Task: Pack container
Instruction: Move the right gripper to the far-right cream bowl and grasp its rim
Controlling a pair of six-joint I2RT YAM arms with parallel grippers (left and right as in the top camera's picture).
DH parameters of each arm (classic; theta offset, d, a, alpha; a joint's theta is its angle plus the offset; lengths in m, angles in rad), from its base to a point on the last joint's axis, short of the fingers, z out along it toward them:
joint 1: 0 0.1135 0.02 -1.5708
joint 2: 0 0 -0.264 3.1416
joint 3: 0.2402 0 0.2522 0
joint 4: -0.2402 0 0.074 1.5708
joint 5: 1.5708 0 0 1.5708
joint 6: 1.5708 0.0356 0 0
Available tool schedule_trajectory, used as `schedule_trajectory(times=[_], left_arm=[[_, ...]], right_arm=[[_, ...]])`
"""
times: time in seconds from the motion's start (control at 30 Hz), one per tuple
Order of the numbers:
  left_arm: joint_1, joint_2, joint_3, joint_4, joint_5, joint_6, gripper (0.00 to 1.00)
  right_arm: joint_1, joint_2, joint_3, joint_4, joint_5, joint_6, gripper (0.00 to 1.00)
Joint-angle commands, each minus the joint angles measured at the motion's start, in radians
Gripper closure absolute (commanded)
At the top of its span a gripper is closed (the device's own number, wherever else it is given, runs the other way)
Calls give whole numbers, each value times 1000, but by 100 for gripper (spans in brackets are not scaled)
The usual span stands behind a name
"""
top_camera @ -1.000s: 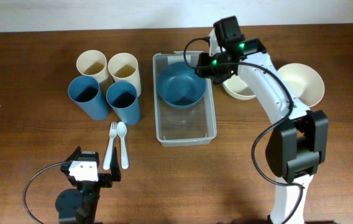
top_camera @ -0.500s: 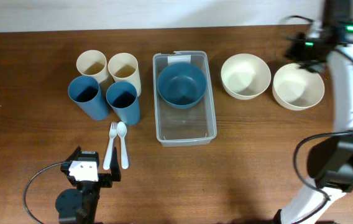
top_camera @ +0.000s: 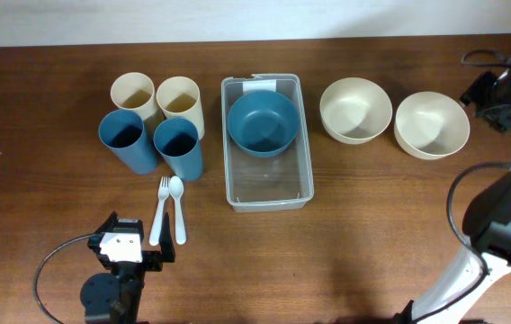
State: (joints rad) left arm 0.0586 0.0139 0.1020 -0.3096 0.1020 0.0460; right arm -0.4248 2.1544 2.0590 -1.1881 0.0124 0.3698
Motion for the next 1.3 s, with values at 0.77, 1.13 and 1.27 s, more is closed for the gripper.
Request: schedule_trajectory(times=[0.77,1.13,1.27], left_arm=[[0,-7,-5,2,14,19,0],[0,-7,-5,2,14,19,0],[0,-7,-5,2,14,19,0]], right_arm=[[-8,281,-41,26,19,2,57],[-8,282,-85,36,19,2,96],[-8,281,-85,10,47,2,96]])
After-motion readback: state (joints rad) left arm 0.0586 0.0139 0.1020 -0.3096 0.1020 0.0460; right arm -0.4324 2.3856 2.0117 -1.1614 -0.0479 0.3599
